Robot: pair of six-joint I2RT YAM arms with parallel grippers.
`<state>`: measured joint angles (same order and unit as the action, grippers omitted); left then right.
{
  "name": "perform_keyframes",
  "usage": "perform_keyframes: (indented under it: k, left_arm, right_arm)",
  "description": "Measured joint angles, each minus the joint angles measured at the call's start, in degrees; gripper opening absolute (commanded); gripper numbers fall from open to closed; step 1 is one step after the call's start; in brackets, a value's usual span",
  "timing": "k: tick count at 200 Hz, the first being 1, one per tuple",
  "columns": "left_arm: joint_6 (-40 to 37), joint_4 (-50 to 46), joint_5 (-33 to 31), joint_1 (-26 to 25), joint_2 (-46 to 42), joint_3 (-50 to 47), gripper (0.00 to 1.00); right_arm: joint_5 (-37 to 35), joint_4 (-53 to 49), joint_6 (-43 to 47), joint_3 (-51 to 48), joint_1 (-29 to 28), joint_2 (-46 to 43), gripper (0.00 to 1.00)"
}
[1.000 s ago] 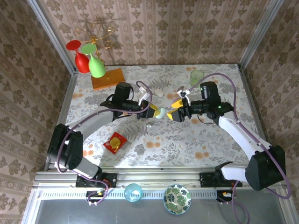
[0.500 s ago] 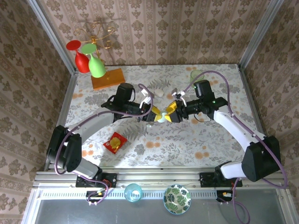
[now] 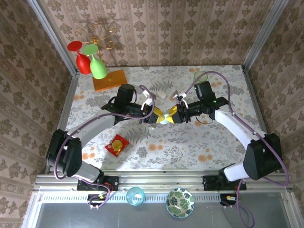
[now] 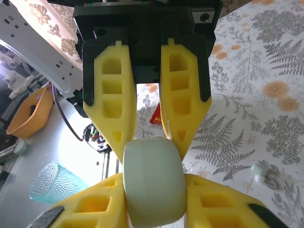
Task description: Insert wireless bluetooth earbuds into charging case
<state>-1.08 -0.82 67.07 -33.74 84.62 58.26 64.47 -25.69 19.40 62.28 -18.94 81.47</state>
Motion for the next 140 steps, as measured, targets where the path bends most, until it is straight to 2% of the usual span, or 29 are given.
perform_keyframes:
  k: [15, 29, 43, 52, 60, 72, 86, 96, 118, 140]
  left_arm:
    - [0.02, 0.04, 0.09, 0.02, 0.00, 0.00, 0.16]
    - [0.24, 0.31, 0.09, 0.02, 0.00, 0.00, 0.37]
    - [1.07, 1.64, -0.22, -0.04, 0.00, -0.04, 0.53]
    - [1.42, 3.67, -0.42, -0.04, -0.02, -0.24, 0.59]
    - [2.29, 5.86, -0.70, -0.07, -0.17, -0.76, 0.69]
    - [3.96, 10.73, -1.66, -0.02, -0.98, -2.62, 0.83]
    - [6.40, 16.96, -3.26, 0.26, -2.25, -5.33, 0.97]
    - [8.50, 21.53, -4.81, 0.61, -3.28, -7.39, 1.00]
    - [9.46, 28.26, -9.81, 1.66, -5.64, -10.62, 1.00]
    - [8.59, 32.41, -17.81, 2.05, -8.26, -13.18, 1.00]
  right_arm:
    - [0.31, -0.02, 0.07, 0.00, 0.13, 0.00, 0.19]
    - [0.35, 0.28, -0.33, -0.02, 0.15, -0.02, 0.18]
    - [0.48, 2.21, -2.19, -0.24, 0.15, -0.09, 0.18]
    - [0.39, 4.55, -4.98, -0.68, 0.20, -0.15, 0.15]
    - [0.13, 6.67, -7.65, -1.31, 0.35, -0.22, 0.11]
    - [-0.85, 10.25, -12.57, -2.38, 0.66, -0.24, 0.17]
    - [-2.69, 13.86, -18.53, -3.34, 1.09, -0.46, 0.14]
    - [-4.37, 16.46, -23.04, -3.98, 1.31, -0.96, 0.14]
    - [-7.50, 21.68, -34.27, -4.33, 1.62, -1.77, 0.13]
    - [-10.45, 26.93, -45.86, -4.68, 1.70, -2.03, 0.13]
